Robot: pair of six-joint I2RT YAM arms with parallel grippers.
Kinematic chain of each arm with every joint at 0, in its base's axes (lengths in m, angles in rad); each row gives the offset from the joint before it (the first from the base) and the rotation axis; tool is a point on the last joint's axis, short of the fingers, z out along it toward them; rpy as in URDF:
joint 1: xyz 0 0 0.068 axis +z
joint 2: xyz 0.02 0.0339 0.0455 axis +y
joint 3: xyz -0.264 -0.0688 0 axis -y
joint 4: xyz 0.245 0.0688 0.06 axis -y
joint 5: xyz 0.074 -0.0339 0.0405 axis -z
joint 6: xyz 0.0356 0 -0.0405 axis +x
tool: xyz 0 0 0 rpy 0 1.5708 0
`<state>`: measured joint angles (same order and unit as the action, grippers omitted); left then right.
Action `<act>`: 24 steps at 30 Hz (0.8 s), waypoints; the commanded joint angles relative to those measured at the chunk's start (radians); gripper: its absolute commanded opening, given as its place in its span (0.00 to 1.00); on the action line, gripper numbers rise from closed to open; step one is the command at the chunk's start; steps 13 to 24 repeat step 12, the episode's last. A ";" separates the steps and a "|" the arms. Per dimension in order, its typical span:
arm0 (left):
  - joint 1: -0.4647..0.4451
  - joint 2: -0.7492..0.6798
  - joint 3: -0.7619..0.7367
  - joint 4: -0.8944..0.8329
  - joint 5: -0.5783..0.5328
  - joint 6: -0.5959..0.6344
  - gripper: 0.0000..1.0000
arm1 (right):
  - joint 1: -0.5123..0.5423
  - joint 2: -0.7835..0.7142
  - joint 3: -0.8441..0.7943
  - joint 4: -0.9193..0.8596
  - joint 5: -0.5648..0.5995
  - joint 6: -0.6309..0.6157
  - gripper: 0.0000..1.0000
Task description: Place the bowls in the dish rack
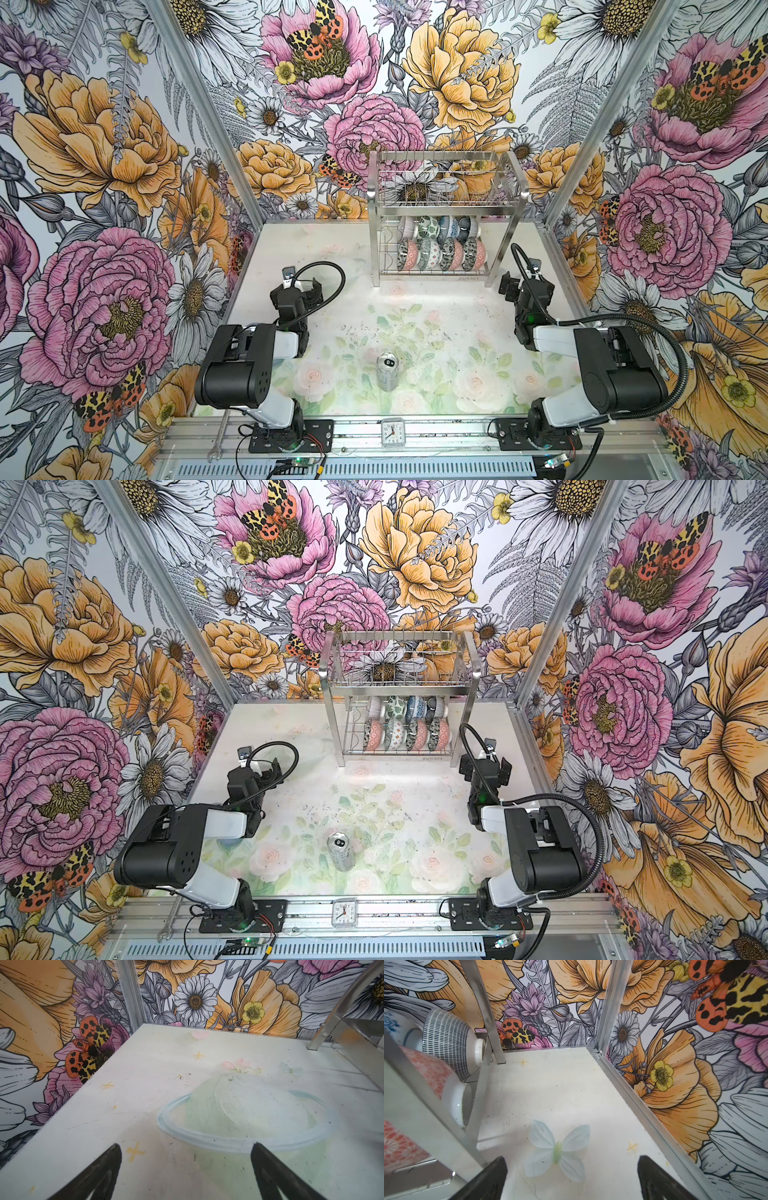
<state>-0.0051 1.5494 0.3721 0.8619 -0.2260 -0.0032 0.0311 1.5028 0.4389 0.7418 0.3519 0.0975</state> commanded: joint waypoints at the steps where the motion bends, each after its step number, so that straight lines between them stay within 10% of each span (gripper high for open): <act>1: -0.013 0.000 0.000 0.081 0.024 -0.002 0.99 | -0.002 -0.006 0.003 0.005 -0.022 0.013 1.00; 24: -0.015 0.003 -0.002 0.095 -0.004 0.002 0.99 | 0.003 -0.006 -0.009 0.026 -0.049 -0.005 1.00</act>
